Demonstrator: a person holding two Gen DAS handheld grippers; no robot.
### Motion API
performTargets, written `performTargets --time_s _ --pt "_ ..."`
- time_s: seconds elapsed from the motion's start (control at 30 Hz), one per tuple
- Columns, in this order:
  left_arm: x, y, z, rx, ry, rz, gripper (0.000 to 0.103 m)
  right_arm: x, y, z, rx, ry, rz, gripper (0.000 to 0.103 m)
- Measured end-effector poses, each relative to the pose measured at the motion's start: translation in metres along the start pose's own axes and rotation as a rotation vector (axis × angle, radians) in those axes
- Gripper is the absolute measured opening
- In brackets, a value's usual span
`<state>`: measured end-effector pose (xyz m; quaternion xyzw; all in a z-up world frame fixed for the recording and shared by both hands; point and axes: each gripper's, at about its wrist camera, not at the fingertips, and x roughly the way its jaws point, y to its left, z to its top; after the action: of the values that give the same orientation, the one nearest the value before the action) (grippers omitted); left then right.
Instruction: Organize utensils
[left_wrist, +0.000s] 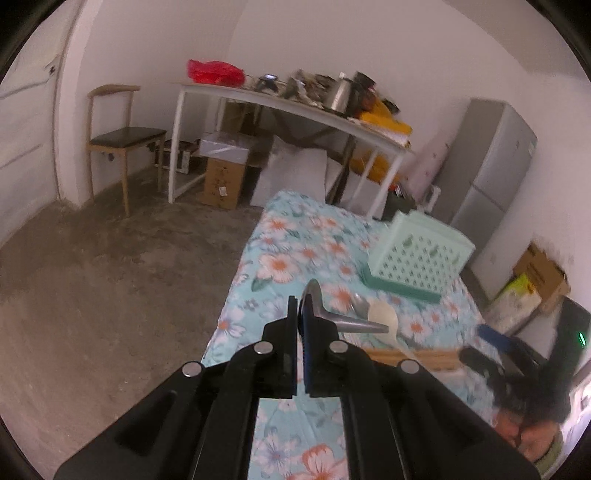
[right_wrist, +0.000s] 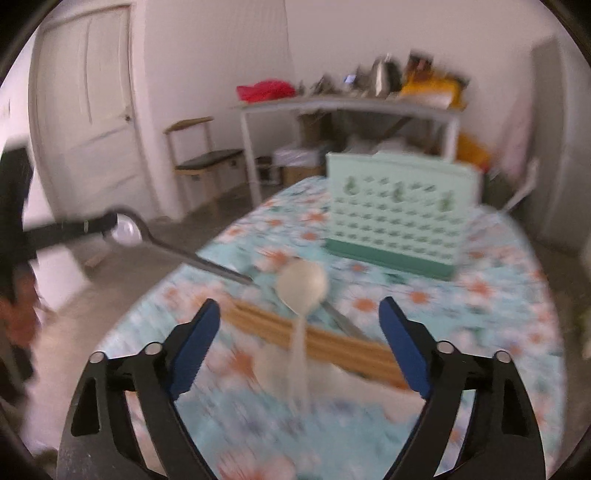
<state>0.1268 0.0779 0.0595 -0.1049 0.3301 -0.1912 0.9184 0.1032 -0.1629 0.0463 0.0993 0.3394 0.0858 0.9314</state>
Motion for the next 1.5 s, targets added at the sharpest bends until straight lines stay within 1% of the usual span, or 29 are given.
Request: performTargets --time_s 0.03,0.07,0.1,0.13,0.17,0.2,0.27,0.3,0.33,0.37,0.4,0.43,0.47,0.53,0.57,0.67,0.8,0.9,0.97,1.03,1.1,1.13,1.17,1.27,1.33,1.4,1.5 --pt "0.001 0.005 0.0 -0.018 -0.005 -0.003 0.001 0.012 -0.006 0.007 0.026 0.033 0.026 0.071" --pt "0.003 0.009 0.0 -0.034 -0.007 -0.005 0.001 0.025 -0.012 0.014 0.043 0.064 0.034 0.065" --pt "0.005 0.013 0.0 -0.047 -0.004 -0.008 0.001 0.044 -0.019 0.023 0.049 0.105 0.034 0.063" --pt "0.007 0.016 -0.001 -0.056 -0.001 -0.011 0.001 0.055 -0.023 0.027 0.051 0.128 0.039 0.059" --pt "0.009 0.019 -0.001 -0.064 0.002 -0.013 0.001 0.07 -0.028 0.031 0.057 0.16 0.04 0.055" --pt "0.011 0.022 -0.002 -0.072 0.009 -0.015 0.001 0.082 -0.034 0.033 0.063 0.192 0.036 0.053" --pt "0.015 0.028 -0.005 -0.083 0.018 -0.017 0.001 0.108 -0.041 0.034 0.07 0.255 0.053 0.046" --pt "0.016 0.031 -0.005 -0.088 0.022 -0.017 0.001 0.117 -0.042 0.034 0.066 0.28 0.06 0.044" --pt "0.018 0.032 -0.006 -0.092 0.026 -0.016 0.001 0.123 -0.043 0.032 0.055 0.3 0.062 0.038" --pt "0.02 0.035 -0.007 -0.098 0.028 -0.014 0.001 0.128 -0.043 0.031 0.045 0.315 0.058 0.031" --pt "0.021 0.038 -0.008 -0.103 0.03 -0.012 0.001 0.131 -0.042 0.031 0.037 0.323 0.054 0.027" --pt "0.022 0.04 -0.008 -0.108 0.031 -0.01 0.001 0.135 -0.043 0.031 0.026 0.333 0.051 0.017" --pt "0.023 0.042 -0.008 -0.114 0.032 -0.008 0.001 0.135 -0.041 0.03 0.018 0.333 0.047 0.01" --pt "0.023 0.045 -0.008 -0.121 0.031 -0.008 0.001 0.131 -0.037 0.03 -0.014 0.321 0.028 0.005" --pt "0.022 0.045 -0.008 -0.123 0.03 -0.008 0.001 0.128 -0.034 0.03 -0.032 0.309 0.018 0.003" --pt "0.021 0.044 -0.007 -0.121 0.022 -0.009 0.001 0.114 -0.031 0.034 -0.071 0.273 -0.029 0.002" --pt "0.012 0.037 0.004 -0.109 -0.017 -0.023 0.001 0.078 -0.028 0.043 -0.11 0.181 -0.094 0.002" --pt "0.005 0.024 0.023 -0.087 -0.075 -0.05 0.001 0.031 -0.024 0.053 -0.128 0.055 -0.148 0.002" --pt "0.003 0.012 0.042 -0.064 -0.123 -0.075 0.001 0.002 -0.026 0.062 -0.129 -0.025 -0.185 0.002" --pt "0.004 -0.01 0.066 -0.012 -0.175 -0.1 0.001 -0.031 -0.029 0.071 -0.111 -0.119 -0.22 0.002" --pt "0.009 -0.037 0.09 0.065 -0.217 -0.114 0.001 -0.059 -0.034 0.08 -0.097 -0.209 -0.265 0.002" --pt "0.014 -0.052 0.101 0.117 -0.233 -0.112 0.001 -0.065 -0.034 0.083 -0.096 -0.244 -0.285 0.002" --pt "0.017 -0.063 0.108 0.153 -0.245 -0.106 0.001 -0.075 -0.035 0.086 -0.095 -0.286 -0.306 0.002" --pt "0.034 -0.108 0.134 0.321 -0.281 -0.047 0.001 -0.115 -0.046 0.093 -0.088 -0.385 -0.338 0.002" --pt "0.046 -0.13 0.143 0.409 -0.275 -0.021 0.001 -0.125 -0.053 0.092 -0.082 -0.42 -0.349 0.002" --pt "0.06 -0.149 0.147 0.485 -0.254 0.002 0.001 -0.132 -0.062 0.091 -0.072 -0.44 -0.359 0.002" --pt "0.077 -0.172 0.148 0.588 -0.215 0.039 0.002 -0.126 -0.071 0.086 -0.053 -0.447 -0.363 0.002"
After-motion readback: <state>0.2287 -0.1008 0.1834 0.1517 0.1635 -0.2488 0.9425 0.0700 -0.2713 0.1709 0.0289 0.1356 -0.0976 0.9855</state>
